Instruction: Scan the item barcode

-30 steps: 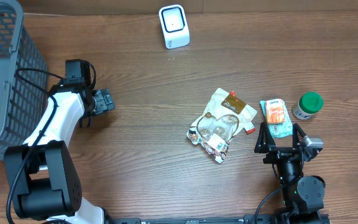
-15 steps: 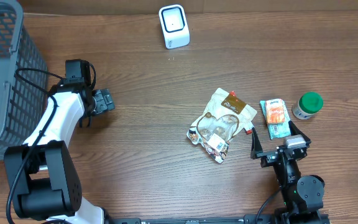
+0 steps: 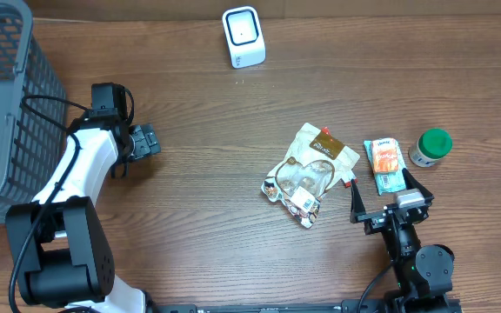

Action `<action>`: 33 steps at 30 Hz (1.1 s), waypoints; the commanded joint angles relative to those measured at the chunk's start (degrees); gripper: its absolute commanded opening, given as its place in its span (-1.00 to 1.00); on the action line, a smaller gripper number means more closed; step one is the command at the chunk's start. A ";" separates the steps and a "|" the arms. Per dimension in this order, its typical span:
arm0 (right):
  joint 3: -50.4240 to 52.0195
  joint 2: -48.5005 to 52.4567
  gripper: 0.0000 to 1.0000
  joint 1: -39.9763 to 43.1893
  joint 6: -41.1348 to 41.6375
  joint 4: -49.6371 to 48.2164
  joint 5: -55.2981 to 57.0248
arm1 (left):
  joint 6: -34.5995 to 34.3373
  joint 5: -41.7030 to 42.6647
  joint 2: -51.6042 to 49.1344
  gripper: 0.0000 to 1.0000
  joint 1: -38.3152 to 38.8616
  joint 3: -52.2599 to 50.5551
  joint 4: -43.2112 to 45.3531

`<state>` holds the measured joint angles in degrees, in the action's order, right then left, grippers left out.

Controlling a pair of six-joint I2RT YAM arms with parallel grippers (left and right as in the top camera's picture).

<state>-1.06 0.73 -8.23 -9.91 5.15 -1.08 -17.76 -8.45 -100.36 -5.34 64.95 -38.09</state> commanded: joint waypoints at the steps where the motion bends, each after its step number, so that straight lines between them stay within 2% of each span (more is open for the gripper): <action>1: 0.61 -0.57 1.00 0.33 -0.44 -0.33 -0.09 | 1.07 -0.55 0.39 0.99 0.11 0.83 -0.02; 24: 0.61 -0.57 1.00 0.33 -0.44 -0.33 -0.09 | 1.07 -0.55 2.05 0.99 0.26 0.83 -0.07; 29: 0.61 -0.57 1.00 0.33 -0.44 -0.33 -0.09 | 1.07 -0.55 9.64 0.99 0.26 0.83 -0.24; 33: 0.61 -0.57 1.00 0.33 -0.44 -0.33 -0.09 | 1.07 -0.55 19.54 0.99 0.26 0.83 -0.24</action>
<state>-1.06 0.73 -8.23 -10.15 5.19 -1.08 -17.76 -8.45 -89.08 -5.34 64.95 -38.33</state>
